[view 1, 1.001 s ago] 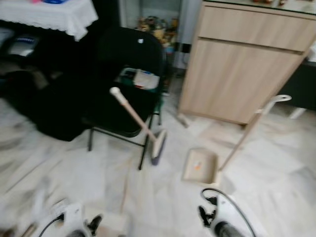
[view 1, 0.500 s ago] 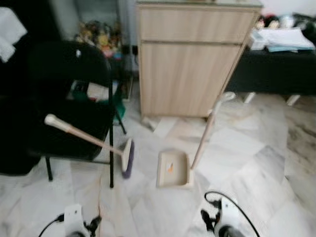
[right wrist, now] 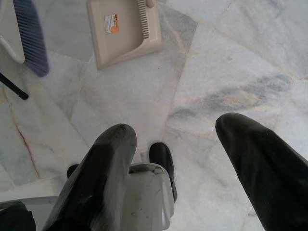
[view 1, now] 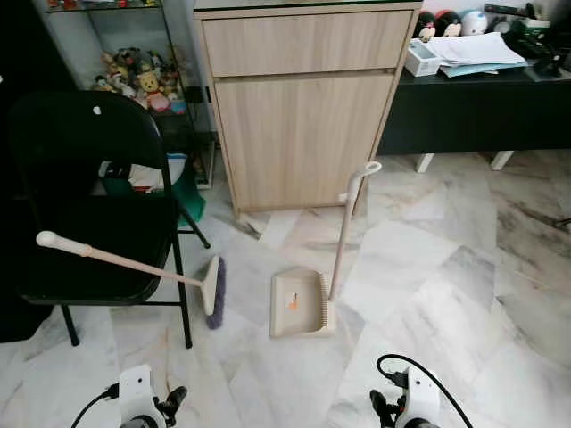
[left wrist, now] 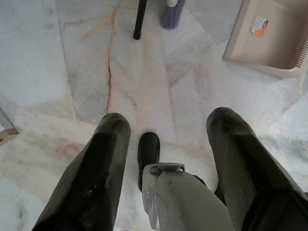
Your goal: Sweep floor
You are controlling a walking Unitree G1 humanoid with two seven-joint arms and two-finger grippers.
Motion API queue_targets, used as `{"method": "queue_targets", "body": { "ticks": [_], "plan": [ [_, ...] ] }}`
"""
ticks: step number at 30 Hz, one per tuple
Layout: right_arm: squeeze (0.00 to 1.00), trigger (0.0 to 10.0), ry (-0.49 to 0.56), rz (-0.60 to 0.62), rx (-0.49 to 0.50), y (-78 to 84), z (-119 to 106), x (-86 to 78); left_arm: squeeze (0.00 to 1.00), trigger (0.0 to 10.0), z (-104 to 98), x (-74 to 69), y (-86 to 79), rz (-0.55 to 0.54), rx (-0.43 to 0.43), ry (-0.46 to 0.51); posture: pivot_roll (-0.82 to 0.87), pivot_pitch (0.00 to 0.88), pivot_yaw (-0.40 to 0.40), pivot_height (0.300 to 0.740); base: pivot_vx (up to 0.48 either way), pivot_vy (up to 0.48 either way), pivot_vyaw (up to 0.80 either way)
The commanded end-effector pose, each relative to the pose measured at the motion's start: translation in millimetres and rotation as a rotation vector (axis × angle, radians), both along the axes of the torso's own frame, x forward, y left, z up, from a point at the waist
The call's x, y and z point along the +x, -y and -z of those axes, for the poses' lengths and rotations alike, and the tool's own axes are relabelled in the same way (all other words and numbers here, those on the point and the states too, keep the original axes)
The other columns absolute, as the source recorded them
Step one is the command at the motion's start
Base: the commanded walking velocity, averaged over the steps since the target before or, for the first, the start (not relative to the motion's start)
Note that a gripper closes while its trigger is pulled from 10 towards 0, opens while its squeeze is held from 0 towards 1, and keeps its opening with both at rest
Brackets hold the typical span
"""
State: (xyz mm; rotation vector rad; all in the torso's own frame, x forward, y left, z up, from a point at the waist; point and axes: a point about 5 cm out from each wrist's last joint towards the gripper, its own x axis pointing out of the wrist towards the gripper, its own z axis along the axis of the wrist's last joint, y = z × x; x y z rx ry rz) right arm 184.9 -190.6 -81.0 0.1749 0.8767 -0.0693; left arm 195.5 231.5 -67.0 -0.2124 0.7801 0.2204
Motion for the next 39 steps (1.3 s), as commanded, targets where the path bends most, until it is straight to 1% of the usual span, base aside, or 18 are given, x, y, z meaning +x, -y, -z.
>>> {"method": "queue_targets", "body": {
  "ticks": [1, 4, 8, 11, 16, 20, 25, 29, 31, 32, 38, 39],
  "plan": [
    [0.00, 10.0, -0.031, -0.001, 0.004, -4.6, 5, -8.8, 0.00, 10.0, 5, -9.3, -2.3, -0.007, -0.001, -0.034, -0.12, 0.164, -0.007, 0.740, 0.000, 0.255, 0.00],
    [0.00, 10.0, -0.027, -0.006, 0.010, -11.7, 5, -7.1, 0.00, 10.0, 5, -9.3, -2.6, -0.006, 0.000, -0.034, -0.13, 0.164, -0.005, 0.740, 0.000, 0.290, 0.00],
    [0.00, 10.0, -0.014, -0.010, 0.012, -13.7, 3, -3.2, 0.00, 10.0, 4, -8.9, -2.5, -0.004, -0.002, -0.034, -0.12, 0.165, -0.005, 0.740, 0.000, 0.289, 0.00],
    [0.00, 10.0, 0.003, -0.009, 0.011, -9.6, 1, 1.1, 0.00, 10.0, 4, -8.8, -2.7, -0.003, -0.001, -0.033, -0.12, 0.165, -0.004, 0.740, 0.000, 0.304, 0.00],
    [0.00, 10.0, 0.013, -0.008, 0.007, -3.5, -1, 2.7, 0.00, 10.0, 4, -8.7, -2.8, -0.003, -0.001, -0.032, -0.12, 0.164, -0.003, 0.740, 0.000, 0.359, 0.00],
    [0.00, 10.0, 0.016, -0.007, 0.007, -2.3, -1, 3.1, 0.00, 10.0, 4, -9.2, -2.8, -0.001, 0.000, -0.032, -0.12, 0.155, -0.003, 0.740, 0.000, 0.387, 0.00],
    [0.00, 10.0, 0.021, -0.021, 0.015, -14.3, -2, 7.1, 0.00, 10.0, 4, -9.6, -2.8, 0.005, 0.002, -0.031, -0.12, 0.143, -0.002, 0.740, 0.000, 0.389, 0.00],
    [0.00, 10.0, 0.021, -0.025, 0.017, -16.1, -2, 7.4, 0.00, 10.0, 4, -9.6, -2.8, 0.006, 0.002, -0.029, -0.12, 0.142, -0.002, 0.740, 0.000, 0.368, 0.00],
    [0.00, 10.0, 0.020, -0.025, 0.017, -16.0, -2, 7.5, 0.00, 10.0, 4, -9.5, -2.8, 0.007, 0.003, -0.028, -0.12, 0.142, -0.001, 0.740, 0.000, 0.000, 0.00],
    [0.00, 10.0, 0.017, -0.020, 0.014, -11.5, -2, 7.1, 0.00, 10.0, 4, -9.0, -3.1, 0.006, 0.006, -0.023, -0.12, 0.145, 0.000, 0.740, 0.000, 0.000, 0.00],
    [0.00, 10.0, 0.010, -0.004, 0.004, 3.3, -2, 3.4, 0.00, 10.0, 3, -8.0, -3.6, 0.008, 0.010, -0.022, -0.12, 0.153, -0.002, 0.740, 0.000, 0.000, 0.00],
    [0.00, 10.0, 0.010, -0.004, 0.004, 3.3, -2, 3.4, 0.00, 10.0, 3, -8.0, -3.6, 0.008, 0.010, -0.022, -0.12, 0.153, -0.002, 0.740, 0.000, 0.000, 0.00]
  ]
}}
